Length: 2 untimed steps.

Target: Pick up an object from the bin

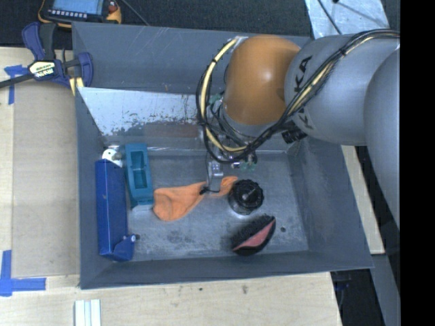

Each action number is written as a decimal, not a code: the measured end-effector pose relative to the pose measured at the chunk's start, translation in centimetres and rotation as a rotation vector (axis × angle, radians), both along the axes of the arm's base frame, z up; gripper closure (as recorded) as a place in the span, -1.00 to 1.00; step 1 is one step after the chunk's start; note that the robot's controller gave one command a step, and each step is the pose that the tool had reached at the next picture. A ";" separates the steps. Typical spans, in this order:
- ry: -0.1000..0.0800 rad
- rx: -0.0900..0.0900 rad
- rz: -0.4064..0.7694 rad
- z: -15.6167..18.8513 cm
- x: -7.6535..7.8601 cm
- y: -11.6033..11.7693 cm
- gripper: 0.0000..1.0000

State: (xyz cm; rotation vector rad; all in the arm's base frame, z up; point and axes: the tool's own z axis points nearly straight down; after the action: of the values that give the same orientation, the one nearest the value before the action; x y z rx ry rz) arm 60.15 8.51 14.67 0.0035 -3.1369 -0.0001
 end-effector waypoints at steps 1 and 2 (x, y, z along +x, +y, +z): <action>-0.008 0.001 -0.002 0.5 0.2 0.0 -1.00; -0.008 -0.001 0.117 -1.1 -0.4 2.2 -1.00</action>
Offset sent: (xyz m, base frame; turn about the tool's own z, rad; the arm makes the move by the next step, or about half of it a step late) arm -0.0088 0.0346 -0.0194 -0.1742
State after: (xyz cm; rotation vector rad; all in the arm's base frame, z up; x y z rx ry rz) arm 59.71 10.70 13.61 0.1876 -3.1396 0.0013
